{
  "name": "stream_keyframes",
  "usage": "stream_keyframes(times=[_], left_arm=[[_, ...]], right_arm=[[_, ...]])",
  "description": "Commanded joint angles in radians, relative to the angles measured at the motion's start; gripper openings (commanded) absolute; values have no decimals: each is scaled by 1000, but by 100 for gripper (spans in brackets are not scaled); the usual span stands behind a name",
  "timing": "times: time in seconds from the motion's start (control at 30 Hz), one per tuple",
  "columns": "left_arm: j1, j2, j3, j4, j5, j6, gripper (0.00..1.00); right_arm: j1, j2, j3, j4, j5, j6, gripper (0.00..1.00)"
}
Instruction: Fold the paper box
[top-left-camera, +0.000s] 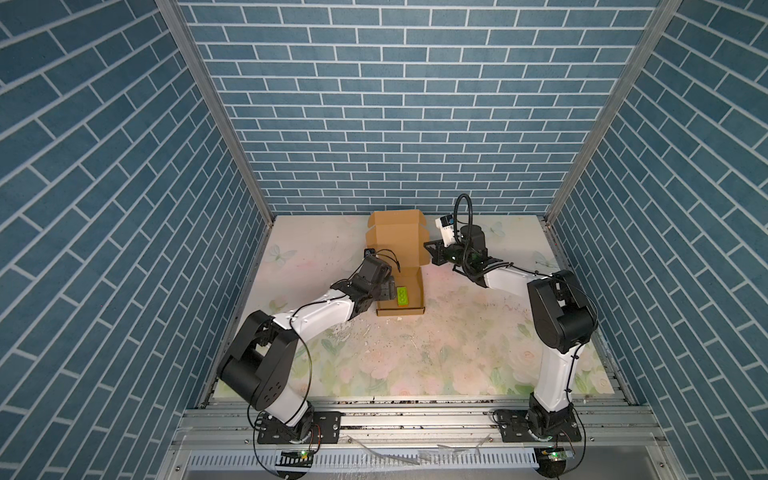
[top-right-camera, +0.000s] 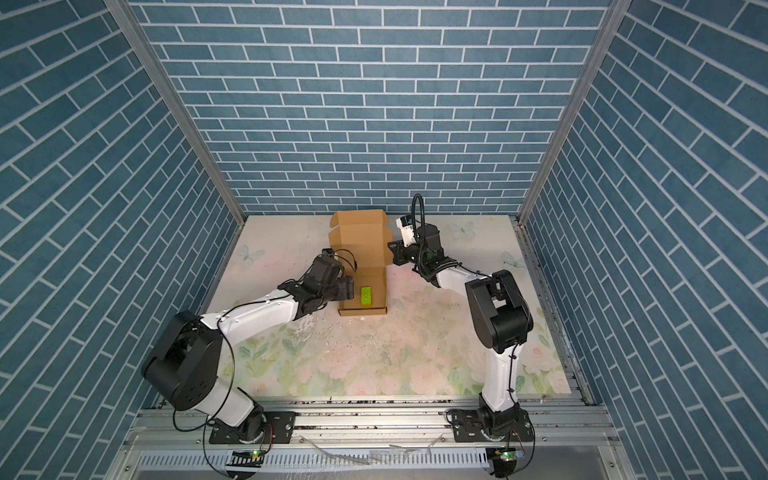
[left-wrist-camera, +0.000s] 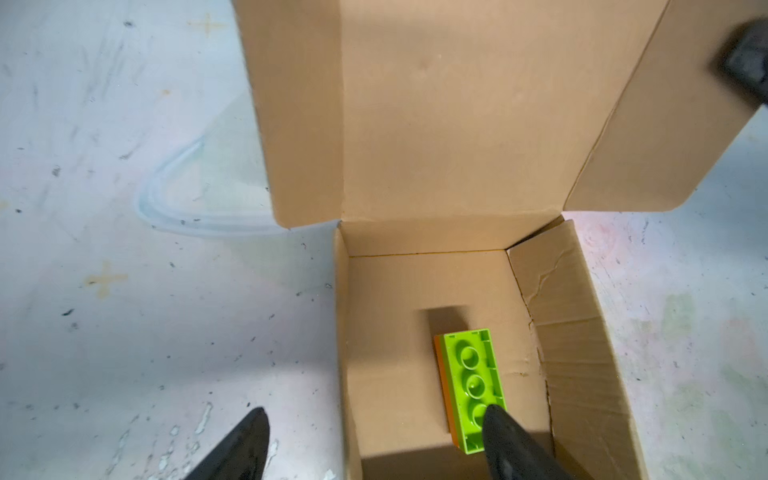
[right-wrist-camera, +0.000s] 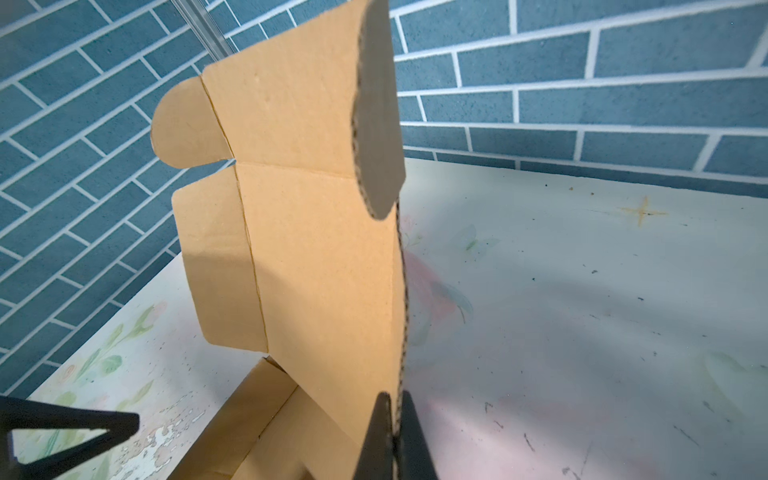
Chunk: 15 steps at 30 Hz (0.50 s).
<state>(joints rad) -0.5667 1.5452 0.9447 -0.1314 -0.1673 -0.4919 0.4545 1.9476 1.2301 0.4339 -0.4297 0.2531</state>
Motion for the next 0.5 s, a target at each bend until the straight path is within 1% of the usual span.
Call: stream_keyframes(times=[0.0,0.1,0.17,0.23,0.3,0.33,0.47], left_arm=[[51,-70,-13,-30,-4,42,83],[109,-101,16,-45,1,82,83],[167,-98,52,-59,20,113,83],[232,-74,95,-55,85,145,83],[283,-35,146,-54,190,167,83],[296,-11,176,-54,230,190,83],[302,76,272,-72,310,270,81]], right_arm=[[-1,-54,-19,18,6,-56,0],[-1,-65,-36,25,6,-55,0],[-1,-71,-43,29,0,-52,0],[-1,-76,-49,34,-4,-48,0],[0,-82,-53,34,-9,-46,0],[0,-86,-56,35,-9,-46,0],[1,-97,-61,33,-13,-46,0]])
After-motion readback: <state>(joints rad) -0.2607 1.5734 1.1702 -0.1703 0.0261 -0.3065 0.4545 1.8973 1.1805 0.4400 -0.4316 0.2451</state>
